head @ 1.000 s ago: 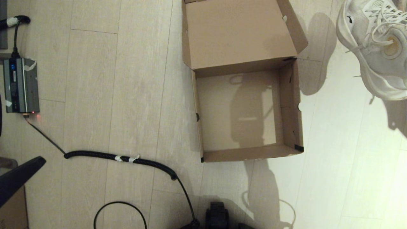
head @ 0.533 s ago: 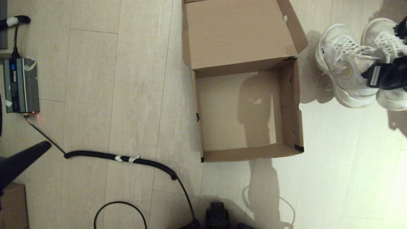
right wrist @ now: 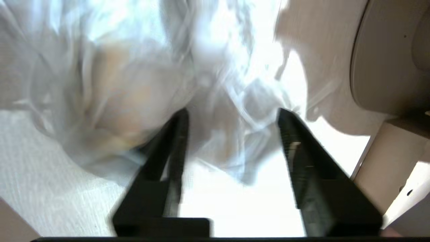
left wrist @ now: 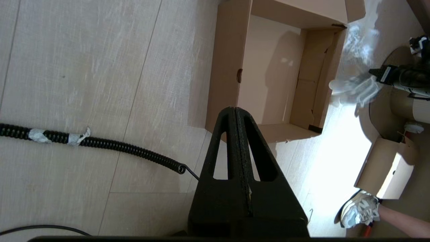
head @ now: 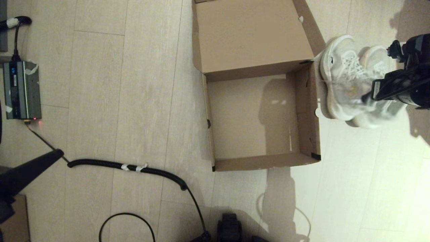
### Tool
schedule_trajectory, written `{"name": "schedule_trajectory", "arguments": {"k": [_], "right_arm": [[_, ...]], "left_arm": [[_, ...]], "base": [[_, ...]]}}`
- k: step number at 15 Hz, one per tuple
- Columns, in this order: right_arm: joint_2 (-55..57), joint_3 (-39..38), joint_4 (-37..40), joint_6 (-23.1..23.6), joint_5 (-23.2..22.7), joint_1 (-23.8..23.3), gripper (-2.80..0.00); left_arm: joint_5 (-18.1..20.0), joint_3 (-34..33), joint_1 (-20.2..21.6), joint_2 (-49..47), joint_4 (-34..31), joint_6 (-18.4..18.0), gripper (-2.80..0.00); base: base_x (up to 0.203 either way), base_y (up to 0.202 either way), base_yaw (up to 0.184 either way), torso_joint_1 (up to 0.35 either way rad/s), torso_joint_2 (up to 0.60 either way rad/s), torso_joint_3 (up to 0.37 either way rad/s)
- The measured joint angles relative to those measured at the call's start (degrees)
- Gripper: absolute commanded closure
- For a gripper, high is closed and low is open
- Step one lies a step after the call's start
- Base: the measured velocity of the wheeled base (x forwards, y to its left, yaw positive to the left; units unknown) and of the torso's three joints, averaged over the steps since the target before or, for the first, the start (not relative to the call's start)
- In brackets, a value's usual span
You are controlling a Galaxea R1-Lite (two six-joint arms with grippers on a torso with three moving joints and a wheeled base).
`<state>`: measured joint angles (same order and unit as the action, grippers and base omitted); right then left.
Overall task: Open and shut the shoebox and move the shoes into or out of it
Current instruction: Put the shoes out of the shoe box, then put the shoes into the shoe box
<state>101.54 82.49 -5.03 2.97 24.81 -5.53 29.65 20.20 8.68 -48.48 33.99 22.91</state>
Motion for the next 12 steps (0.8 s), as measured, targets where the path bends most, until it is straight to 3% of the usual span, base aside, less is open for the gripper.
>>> {"name": "schedule_trajectory", "arguments": {"k": [4,7,8,12], "right_arm": [[-1.7,-1.5,0.6,0.1,-1.2,-0.1,-2.80],[-5.2,-1.8,2.8,-1.7,-5.8,2.5,-2.80],[-5.9,-1.7,3.4,-2.3,-6.6,4.4,0.00],[-5.3,-1.2,3.1,-4.2,-7.0,10.2,0.00]], "left_arm": [[-0.1,0.1,0.0,0.2,-0.1,-0.1,0.00],[-0.1,0.3,0.0,0.1,-0.1,-0.1,0.00],[-0.1,0.6,0.0,-0.2,0.0,-0.1,0.00],[-0.1,1.4,0.0,-1.4,0.3,-0.2,0.00]], "base": [[0.000,0.000,0.000,0.000,0.00,0.000],[0.000,0.000,0.000,0.000,0.00,0.000],[0.000,0.000,0.000,0.000,0.00,0.000],[0.000,0.000,0.000,0.000,0.00,0.000]]}}
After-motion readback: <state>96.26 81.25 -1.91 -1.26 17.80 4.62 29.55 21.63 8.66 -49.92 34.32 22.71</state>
